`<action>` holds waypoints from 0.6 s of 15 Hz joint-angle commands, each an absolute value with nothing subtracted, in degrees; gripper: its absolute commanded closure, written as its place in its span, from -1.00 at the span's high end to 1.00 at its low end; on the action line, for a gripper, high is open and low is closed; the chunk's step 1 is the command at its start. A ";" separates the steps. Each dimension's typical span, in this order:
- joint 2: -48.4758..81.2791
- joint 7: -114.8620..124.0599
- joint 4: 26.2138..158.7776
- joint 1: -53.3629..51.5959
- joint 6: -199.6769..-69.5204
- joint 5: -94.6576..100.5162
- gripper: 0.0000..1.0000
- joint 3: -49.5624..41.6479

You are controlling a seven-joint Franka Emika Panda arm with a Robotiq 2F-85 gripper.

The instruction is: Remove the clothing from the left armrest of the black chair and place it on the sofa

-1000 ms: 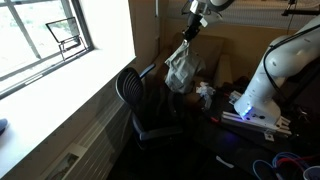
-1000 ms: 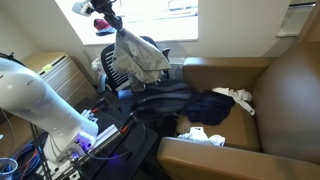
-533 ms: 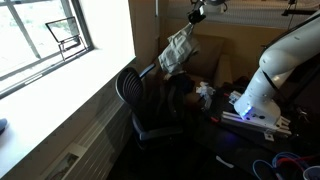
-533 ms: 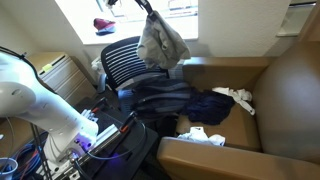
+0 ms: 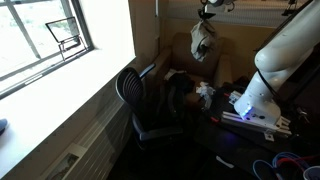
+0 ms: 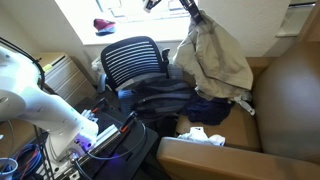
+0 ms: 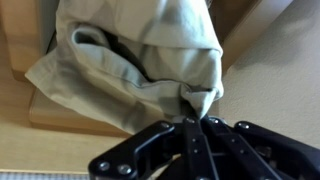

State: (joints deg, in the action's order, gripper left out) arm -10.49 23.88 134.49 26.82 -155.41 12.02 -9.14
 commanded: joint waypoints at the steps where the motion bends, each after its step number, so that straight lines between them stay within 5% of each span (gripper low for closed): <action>1: -15.23 12.25 138.76 16.77 -156.23 -2.26 -0.99 -16.93; 9: 6.52 1.83 132.17 18.70 -140.38 -13.16 -0.99 -23.91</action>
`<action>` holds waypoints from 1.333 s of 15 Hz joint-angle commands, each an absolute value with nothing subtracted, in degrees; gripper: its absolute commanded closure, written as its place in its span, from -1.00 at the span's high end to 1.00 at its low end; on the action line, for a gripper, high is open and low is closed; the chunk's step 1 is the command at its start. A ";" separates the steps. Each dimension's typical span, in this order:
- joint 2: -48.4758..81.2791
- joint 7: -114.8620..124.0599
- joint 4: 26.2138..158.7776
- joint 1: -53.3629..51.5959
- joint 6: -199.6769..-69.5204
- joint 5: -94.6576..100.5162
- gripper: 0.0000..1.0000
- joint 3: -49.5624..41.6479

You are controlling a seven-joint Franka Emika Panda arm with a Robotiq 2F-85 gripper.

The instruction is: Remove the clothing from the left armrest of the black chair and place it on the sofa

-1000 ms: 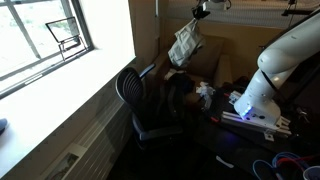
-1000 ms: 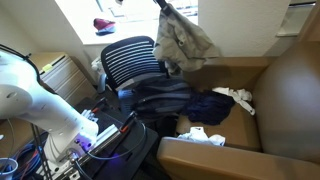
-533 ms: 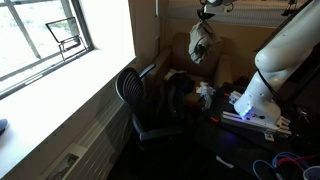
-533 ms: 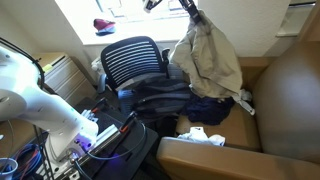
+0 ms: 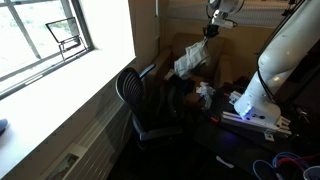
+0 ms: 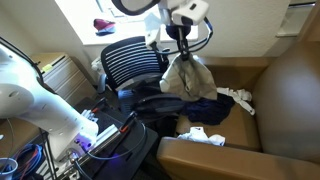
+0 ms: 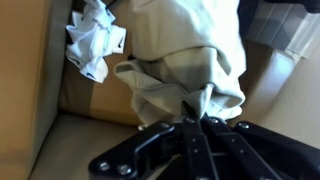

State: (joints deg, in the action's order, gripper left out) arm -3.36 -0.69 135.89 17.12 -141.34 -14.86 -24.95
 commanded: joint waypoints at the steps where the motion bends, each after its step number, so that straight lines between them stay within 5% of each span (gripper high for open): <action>1: 9.79 6.82 131.26 18.60 -145.71 -10.62 -0.99 -23.31; 8: 25.09 31.04 106.42 14.73 -149.49 6.86 -0.99 -29.33; 9: 27.76 32.74 102.69 15.17 -148.14 8.52 -0.45 -31.03; 10: 30.68 34.02 99.12 15.47 -146.74 9.75 -0.95 -32.30; 15: 41.76 13.56 85.16 29.22 -135.17 5.25 -1.00 -26.43; 20: 43.41 12.76 85.66 30.43 -136.14 6.69 -0.98 -27.18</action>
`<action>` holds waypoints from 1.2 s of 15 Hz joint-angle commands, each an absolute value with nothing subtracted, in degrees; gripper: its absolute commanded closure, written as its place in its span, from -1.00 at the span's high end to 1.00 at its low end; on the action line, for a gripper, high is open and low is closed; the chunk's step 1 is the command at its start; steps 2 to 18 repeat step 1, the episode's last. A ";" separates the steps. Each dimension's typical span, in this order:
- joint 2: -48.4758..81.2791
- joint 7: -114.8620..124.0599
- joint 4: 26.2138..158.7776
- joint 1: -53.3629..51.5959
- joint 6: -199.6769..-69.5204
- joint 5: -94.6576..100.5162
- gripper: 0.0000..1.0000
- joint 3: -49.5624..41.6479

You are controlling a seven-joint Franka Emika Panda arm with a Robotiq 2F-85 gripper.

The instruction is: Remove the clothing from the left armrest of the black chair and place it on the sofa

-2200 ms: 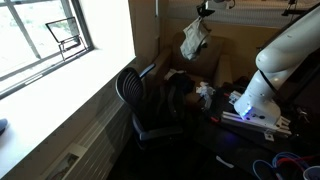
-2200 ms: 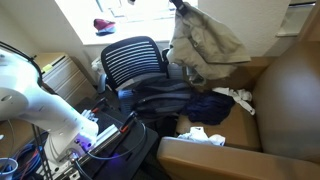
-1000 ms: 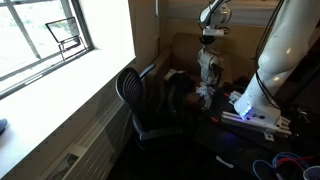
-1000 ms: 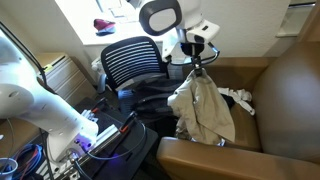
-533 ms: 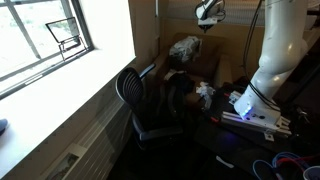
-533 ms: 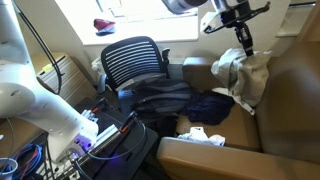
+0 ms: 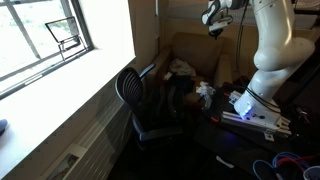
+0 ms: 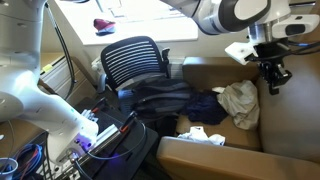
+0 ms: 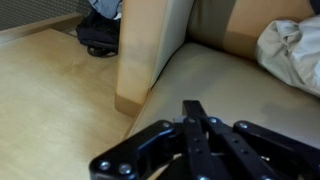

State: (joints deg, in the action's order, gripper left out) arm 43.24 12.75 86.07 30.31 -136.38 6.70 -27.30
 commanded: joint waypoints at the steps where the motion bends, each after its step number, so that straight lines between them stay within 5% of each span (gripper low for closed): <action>1: 43.65 12.72 85.25 30.44 -135.94 6.69 -0.98 -27.08; 18: 43.65 12.72 85.25 30.44 -135.94 6.69 -0.98 -27.08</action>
